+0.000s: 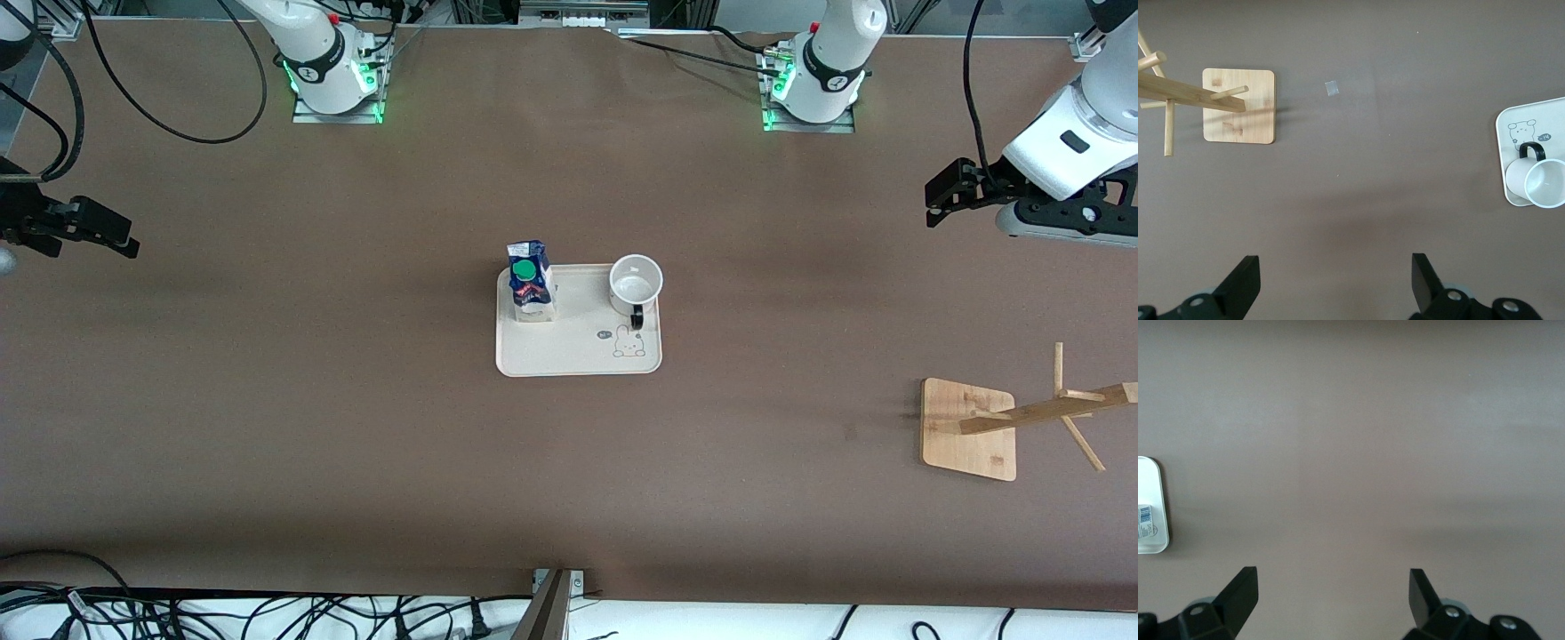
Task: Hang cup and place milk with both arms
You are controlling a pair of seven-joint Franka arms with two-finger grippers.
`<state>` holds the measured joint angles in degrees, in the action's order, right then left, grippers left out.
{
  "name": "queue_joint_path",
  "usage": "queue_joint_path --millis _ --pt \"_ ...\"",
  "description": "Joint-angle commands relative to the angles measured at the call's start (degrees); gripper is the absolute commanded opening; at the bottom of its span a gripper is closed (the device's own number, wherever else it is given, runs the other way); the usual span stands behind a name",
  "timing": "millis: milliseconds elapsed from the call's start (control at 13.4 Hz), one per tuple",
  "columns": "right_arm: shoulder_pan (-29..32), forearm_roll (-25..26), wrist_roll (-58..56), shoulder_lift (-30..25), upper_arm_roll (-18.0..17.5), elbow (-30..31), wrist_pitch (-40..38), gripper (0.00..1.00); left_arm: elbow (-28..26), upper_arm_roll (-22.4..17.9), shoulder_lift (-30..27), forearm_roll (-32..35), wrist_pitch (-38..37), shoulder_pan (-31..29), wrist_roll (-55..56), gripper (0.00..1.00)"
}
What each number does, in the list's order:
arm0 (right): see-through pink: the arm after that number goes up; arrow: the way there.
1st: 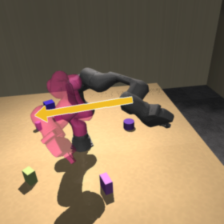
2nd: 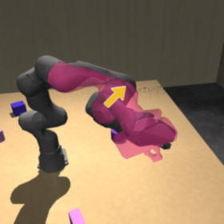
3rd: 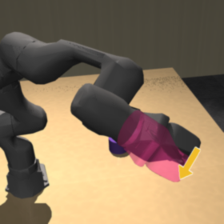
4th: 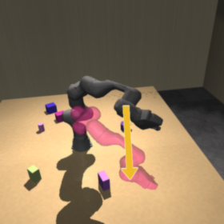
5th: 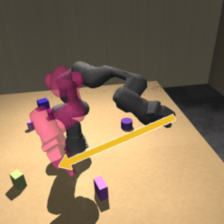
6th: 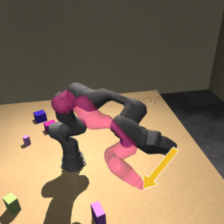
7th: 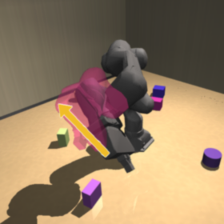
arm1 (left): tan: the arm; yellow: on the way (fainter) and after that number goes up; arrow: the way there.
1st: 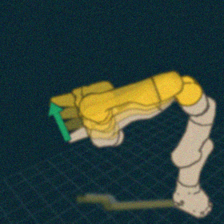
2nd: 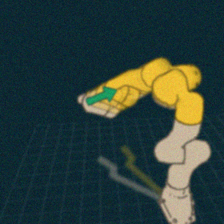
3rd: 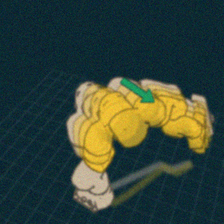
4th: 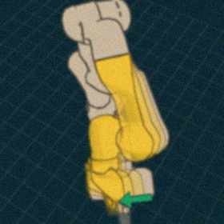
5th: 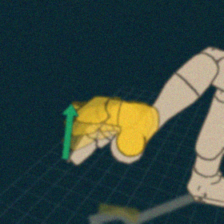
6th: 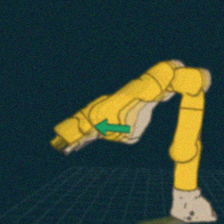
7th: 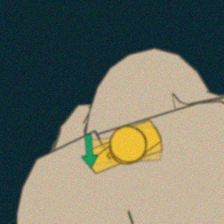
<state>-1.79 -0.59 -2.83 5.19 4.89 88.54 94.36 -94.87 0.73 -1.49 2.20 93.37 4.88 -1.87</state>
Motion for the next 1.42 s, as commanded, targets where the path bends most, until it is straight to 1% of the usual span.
queue_joint_path --millis 0,298,522,746,895,1118,1193,1342 --pt "-0.3 -1.0 0.5 0.5 0.1 -1.3 -0.8 1.0 0.6 0.1 -0.1 -0.8 -0.3 0.0 -0.9 1.0" --pt "-0.4 -1.1 -0.1 0.5 -0.1 -1.3 -0.8 1.0 0.6 0.1 -0.1 -0.9 -0.3 0.0 -0.9 1.0" --pt "-1.9 -0.5 -0.5 2.2 -0.4 -1.2 -1.7 1.0 0.6 0.1 -0.1 -0.8 -0.2 0.0 -0.9 1.0" --pt "-4.7 -1.0 -1.6 5.0 -0.5 -1.1 -1.6 1.0 0.6 0.1 -0.1 -0.9 -0.3 0.0 -0.9 1.0" --pt "-7.4 -1.2 -6.6 7.7 -0.6 -1.1 -1.2 1.0 0.6 0.1 -0.1 -0.9 -0.3 0.0 -0.9 1.0" --pt "-12.3 -1.3 -8.0 12.0 -0.7 -1.2 -0.5 1.0 0.6 0.1 0.0 -0.8 -0.3 0.0 -0.9 1.0" --pt "-13.8 -1.4 -8.1 13.4 -1.6 -1.3 1.4 1.0 0.6 0.1 -0.1 -0.9 -0.3 0.0 -0.9 1.0" --pt "-15.6 -4.8 -6.7 14.8 -4.3 -1.3 5.3 1.0 0.6 0.1 -0.1 -0.9 -0.3 0.0 -0.9 1.0"
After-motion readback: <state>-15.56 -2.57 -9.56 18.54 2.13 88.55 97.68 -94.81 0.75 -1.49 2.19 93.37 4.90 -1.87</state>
